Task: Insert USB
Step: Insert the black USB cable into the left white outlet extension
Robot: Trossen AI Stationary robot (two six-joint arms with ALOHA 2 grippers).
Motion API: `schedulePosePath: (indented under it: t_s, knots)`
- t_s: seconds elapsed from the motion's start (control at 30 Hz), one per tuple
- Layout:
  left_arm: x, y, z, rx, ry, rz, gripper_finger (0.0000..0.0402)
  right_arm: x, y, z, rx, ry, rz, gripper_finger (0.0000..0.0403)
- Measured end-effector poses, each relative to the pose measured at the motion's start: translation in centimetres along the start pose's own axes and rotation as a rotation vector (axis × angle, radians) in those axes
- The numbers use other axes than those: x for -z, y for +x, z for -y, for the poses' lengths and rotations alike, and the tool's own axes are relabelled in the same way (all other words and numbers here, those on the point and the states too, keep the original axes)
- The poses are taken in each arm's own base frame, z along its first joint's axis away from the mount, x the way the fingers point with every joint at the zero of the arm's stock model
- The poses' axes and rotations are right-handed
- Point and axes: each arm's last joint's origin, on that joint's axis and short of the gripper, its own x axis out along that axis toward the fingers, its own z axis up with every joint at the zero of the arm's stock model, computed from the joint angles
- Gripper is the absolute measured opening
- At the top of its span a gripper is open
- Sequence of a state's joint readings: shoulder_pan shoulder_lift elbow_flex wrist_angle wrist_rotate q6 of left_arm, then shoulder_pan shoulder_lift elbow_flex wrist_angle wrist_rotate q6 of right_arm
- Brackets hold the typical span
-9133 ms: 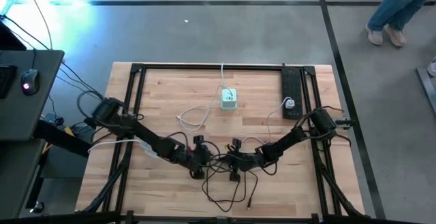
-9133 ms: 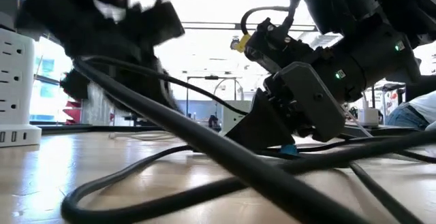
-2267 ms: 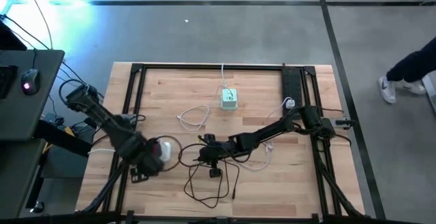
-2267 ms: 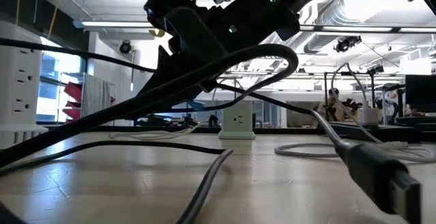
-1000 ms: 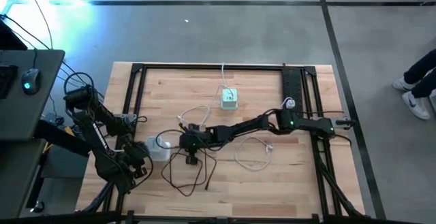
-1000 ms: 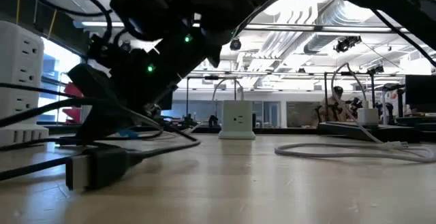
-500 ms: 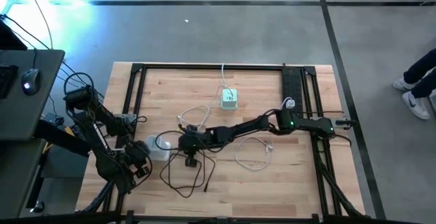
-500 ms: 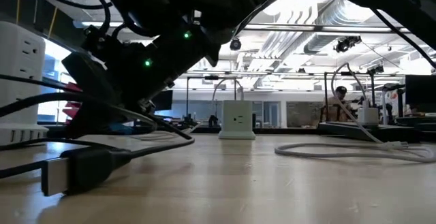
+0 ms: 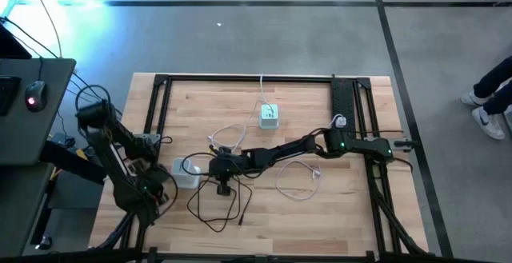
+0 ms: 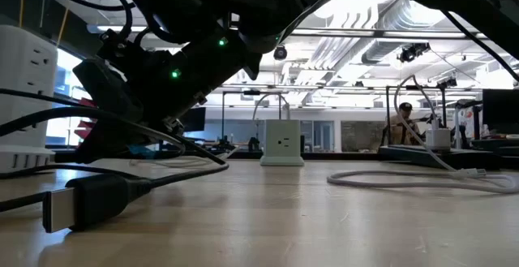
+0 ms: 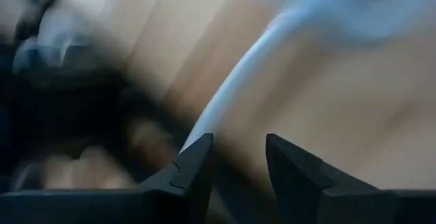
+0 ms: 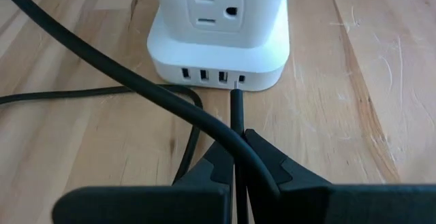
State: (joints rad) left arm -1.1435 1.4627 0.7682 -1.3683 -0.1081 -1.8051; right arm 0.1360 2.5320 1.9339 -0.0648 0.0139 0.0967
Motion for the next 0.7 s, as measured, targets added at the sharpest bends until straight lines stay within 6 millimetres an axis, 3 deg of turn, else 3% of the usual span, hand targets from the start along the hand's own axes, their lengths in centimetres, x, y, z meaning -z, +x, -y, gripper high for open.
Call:
schedulePosePath:
  t_s: [0.27, 0.7]
  knots:
    - [-0.3, 1.2, -0.4, -0.073, -0.078, 0.061, 0.0004, 0.1, 0.0, -0.2, -0.007, -0.012, -0.007, 0.0]
    - [-0.7, 1.3, 0.8, -0.082, -0.166, 0.171, 0.0, 0.2, 0.0, -0.4, -0.021, -0.015, -0.011, 0.0]
